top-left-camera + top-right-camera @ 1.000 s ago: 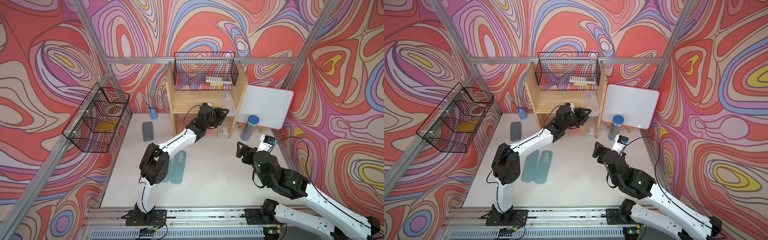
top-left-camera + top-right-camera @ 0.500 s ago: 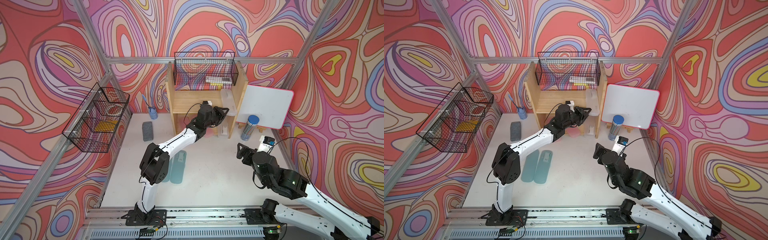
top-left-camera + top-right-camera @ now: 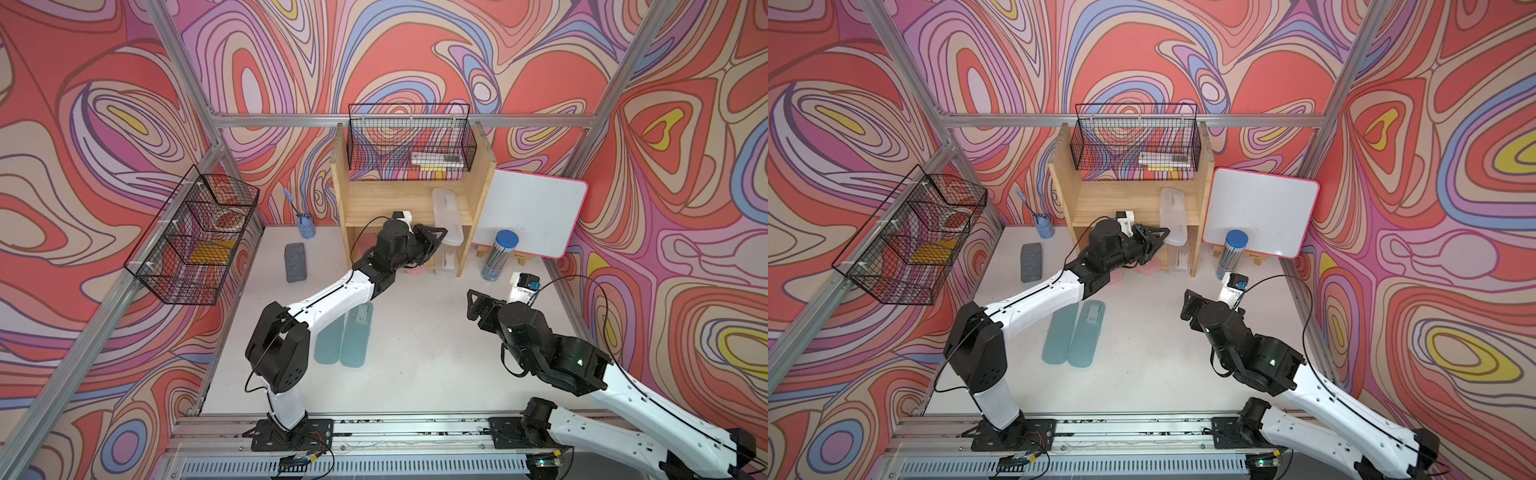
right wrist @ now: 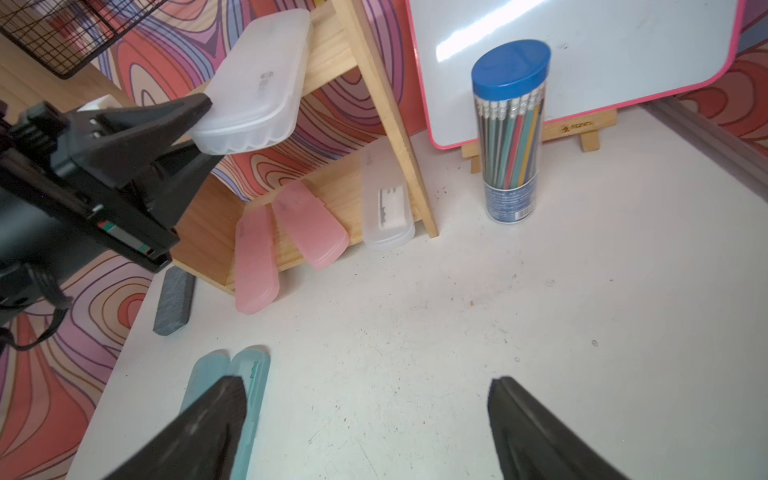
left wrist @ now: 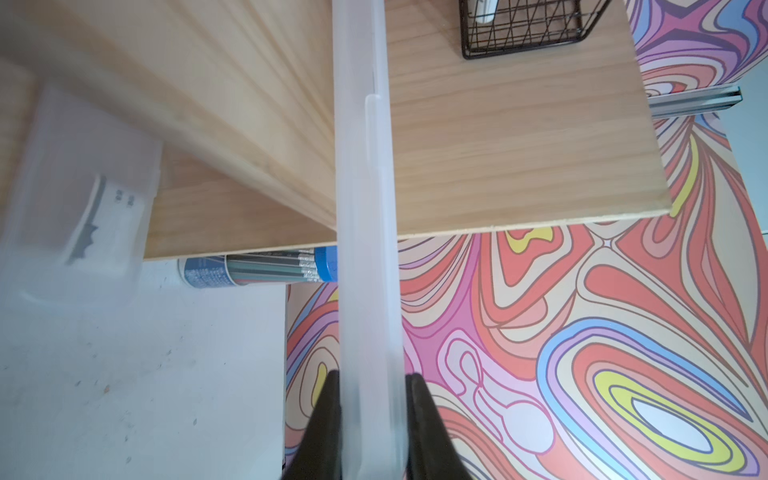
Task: Remove the pencil cases from the shelf
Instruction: Pick up the pencil case from the shelf.
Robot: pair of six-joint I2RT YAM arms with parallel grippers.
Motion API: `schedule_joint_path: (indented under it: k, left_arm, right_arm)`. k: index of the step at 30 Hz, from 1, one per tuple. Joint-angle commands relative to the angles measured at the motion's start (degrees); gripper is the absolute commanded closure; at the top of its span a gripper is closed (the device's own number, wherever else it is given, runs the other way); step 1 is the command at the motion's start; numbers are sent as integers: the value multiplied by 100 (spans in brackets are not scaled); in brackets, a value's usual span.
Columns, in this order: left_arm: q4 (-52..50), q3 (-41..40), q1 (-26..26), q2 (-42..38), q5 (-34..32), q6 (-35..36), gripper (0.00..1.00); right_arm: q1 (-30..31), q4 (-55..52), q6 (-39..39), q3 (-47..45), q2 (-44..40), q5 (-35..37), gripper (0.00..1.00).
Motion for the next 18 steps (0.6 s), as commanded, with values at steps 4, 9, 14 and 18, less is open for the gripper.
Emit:
schedule_joint_path:
  k: [4, 9, 14, 18]
  left_arm:
    - [-180, -1114, 392, -1334, 561, 358, 95]
    - [-341, -2013, 698, -2398, 948, 373, 96]
    - [-452, -2734, 965, -3355, 1274, 381, 98]
    - [-402, -3116, 1104, -3862, 1608, 387, 99]
  right_arm:
    - [-50, 821, 26, 41, 520, -1212, 8]
    - [-374, 1761, 143, 171, 916, -2415, 9]
    - [-1025, 2747, 534, 390, 1393, -3994, 11]
    - [-1397, 3502, 904, 579, 1778, -5078, 12]
